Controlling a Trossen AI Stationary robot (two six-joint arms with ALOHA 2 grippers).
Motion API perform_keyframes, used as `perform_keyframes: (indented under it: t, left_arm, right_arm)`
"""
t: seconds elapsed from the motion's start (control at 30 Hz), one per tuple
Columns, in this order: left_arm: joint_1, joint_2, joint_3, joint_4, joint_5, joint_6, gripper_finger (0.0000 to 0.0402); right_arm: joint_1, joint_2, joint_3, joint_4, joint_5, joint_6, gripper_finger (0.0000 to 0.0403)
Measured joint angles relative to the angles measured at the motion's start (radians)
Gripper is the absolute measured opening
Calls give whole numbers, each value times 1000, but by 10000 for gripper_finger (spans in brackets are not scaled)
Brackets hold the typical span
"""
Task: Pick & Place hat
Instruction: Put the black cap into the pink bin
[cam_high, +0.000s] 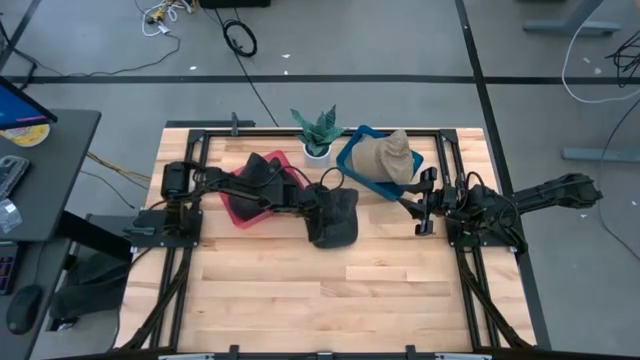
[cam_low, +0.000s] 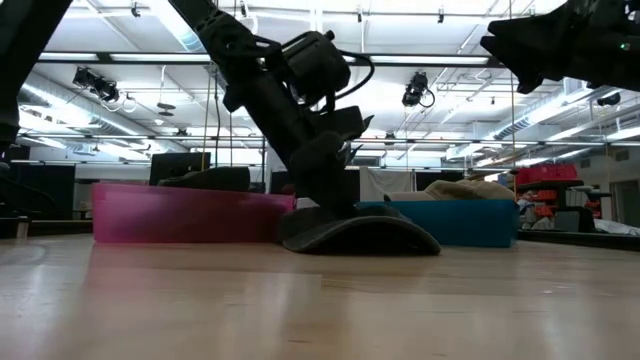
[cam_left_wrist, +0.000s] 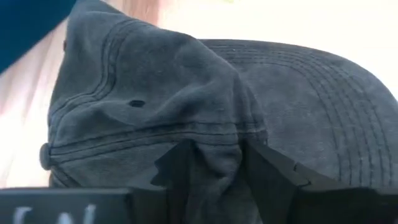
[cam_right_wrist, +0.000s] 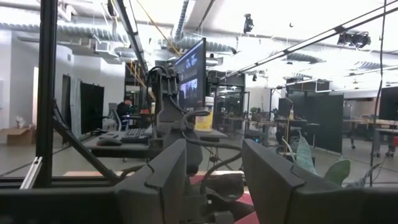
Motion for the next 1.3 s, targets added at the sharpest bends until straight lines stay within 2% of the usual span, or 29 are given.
perform_keyframes:
  t: [0.07,0.17,0.23,0.37,0.47,0.77,0.93,1.07,1.17,1.3]
  left_arm:
    - [0,-5,3,-8,13,0,120]
    - [-5,-10,31,-35,50,3,35]
    - [-16,-10,65,-45,53,3,14]
    - [-53,-10,160,-87,44,38,5]
    - [-88,-10,243,-179,-17,75,4]
    - [-182,-10,439,-595,-347,93,3]
    - [-175,-24,468,-839,-426,13,3]
    - [-154,-82,464,-1000,-490,-76,3]
    - [-147,-141,463,-1061,-541,-132,3]
    - [-143,-235,463,-1107,-555,-149,3]
  right_arm:
    - [0,0,0,0,0,-1,159]
    - [0,0,0,0,0,-3,159]
    - [0,0,0,0,0,-3,159]
    - [0,0,1,0,0,-2,159]
    - [0,0,1,0,0,0,159]
    - [0,0,1,-16,0,23,159]
    - [0,0,1,-16,0,23,159]
    - [0,0,1,-18,0,23,159]
    - [0,0,1,-22,0,23,159]
    - [0,0,1,-23,0,23,159]
